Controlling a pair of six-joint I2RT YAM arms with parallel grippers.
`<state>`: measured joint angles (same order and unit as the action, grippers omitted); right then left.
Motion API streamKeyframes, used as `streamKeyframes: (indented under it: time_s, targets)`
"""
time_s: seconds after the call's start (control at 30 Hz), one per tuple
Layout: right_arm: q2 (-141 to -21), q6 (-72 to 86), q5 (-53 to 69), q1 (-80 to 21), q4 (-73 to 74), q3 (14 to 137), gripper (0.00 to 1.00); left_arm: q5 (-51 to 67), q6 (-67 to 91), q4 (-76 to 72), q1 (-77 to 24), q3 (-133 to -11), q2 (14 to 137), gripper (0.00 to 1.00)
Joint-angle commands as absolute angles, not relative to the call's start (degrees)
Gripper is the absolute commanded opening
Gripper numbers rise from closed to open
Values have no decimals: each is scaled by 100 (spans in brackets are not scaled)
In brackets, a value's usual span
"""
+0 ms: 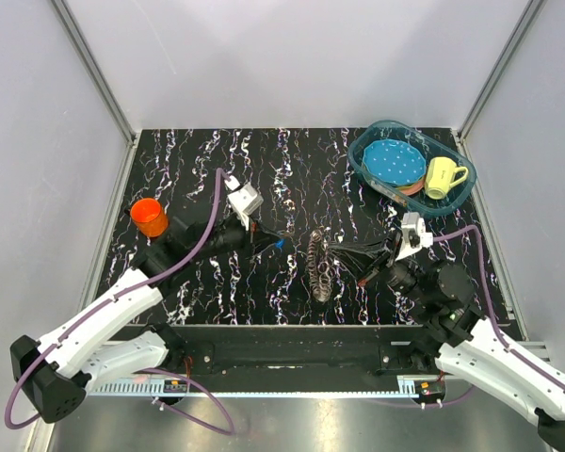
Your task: Remove the keys from the keyring
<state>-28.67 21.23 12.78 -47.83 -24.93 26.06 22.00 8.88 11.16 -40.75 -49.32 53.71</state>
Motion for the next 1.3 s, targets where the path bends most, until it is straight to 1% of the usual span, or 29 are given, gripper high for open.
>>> streamKeyframes:
  time_s: [0.0, 0.17, 0.2, 0.33, 0.37, 0.4, 0.5, 0.6, 0.67, 0.73, 0.83, 0.9, 0.93, 0.97, 1.03, 1.1, 1.2, 1.23, 1.27]
  targets:
    - [-2716, 1811, 328, -4790, -1794, 2970, 0, 1565, 765, 1265, -4025, -4834, 5151, 0]
    - [-2680, 1758, -543, -4790, -873, 3102, 0, 1020, 466, 1687, -3982, -4816, 5028, 0]
    - [-2724, 1767, -1006, -4781, -687, 3129, 0, 985, 431, 1714, -3973, -4808, 5019, 0]
    - [-2804, 1749, -1940, -4790, -72, 3181, 0, 800, 256, 1775, -3938, -4816, 4966, 0]
    - [-2830, 1758, -2186, -4790, 286, 3225, 0, 765, 229, 1784, -3946, -4799, 4957, 0]
    - [-2908, 1697, -2684, -4790, 438, 3269, 0, 747, 211, 1775, -3929, -4790, 4957, 0]
    - [-3163, 1556, -3582, -4781, 939, 3515, 0, 721, 185, 1749, -3920, -4702, 4940, 0]
    - [-3497, 1696, -4356, -4781, 1370, 3708, 0, 659, 123, 1749, -3920, -4623, 4869, 0]
    - [-3751, 1810, -4587, -4772, 1503, 3744, 0, 624, 70, 1758, -3920, -4597, 4799, 0]
    - [-3954, 1872, -4649, -4720, 1459, 3735, 0, 598, 44, 1758, -3920, -4588, 4755, 0]
    - [-4595, 1899, -4360, -4396, 1180, 3753, 0, 624, 44, 1749, -3920, -4570, 4693, 0]
    - [-5070, 1925, -3782, -3869, 907, 3692, 0, 633, 44, 1766, -3920, -4562, 4685, 0]
    - [-5219, 1916, -3527, -3615, 514, 3648, 0, 633, 44, 1758, -3920, -4544, 4676, 0]
    - [-5525, 1942, -3072, -3229, 327, 3604, 0, 642, 35, 1758, -3920, -4535, 4658, 0]
    - [-5861, 1943, -2787, -2911, -277, 3551, 0, 668, 53, 1775, -3920, -4518, 4632, 0]
    - [-6423, 1890, -2506, -2586, -509, 3681, 0, 668, 61, 1784, -3929, -4483, 4641, 0]
    - [-7126, 1881, -2250, -2330, -685, 3989, 10, 633, 53, 1784, -3929, -4474, 4649, 0]
    - [-7276, 1855, -2250, -2312, -703, 4069, 17, 633, 53, 1775, -3920, -4474, 4676, 0]
    - [-7477, 1820, -2224, -2285, -712, 4130, 20, 642, 53, 1775, -3920, -4474, 4693, 0]
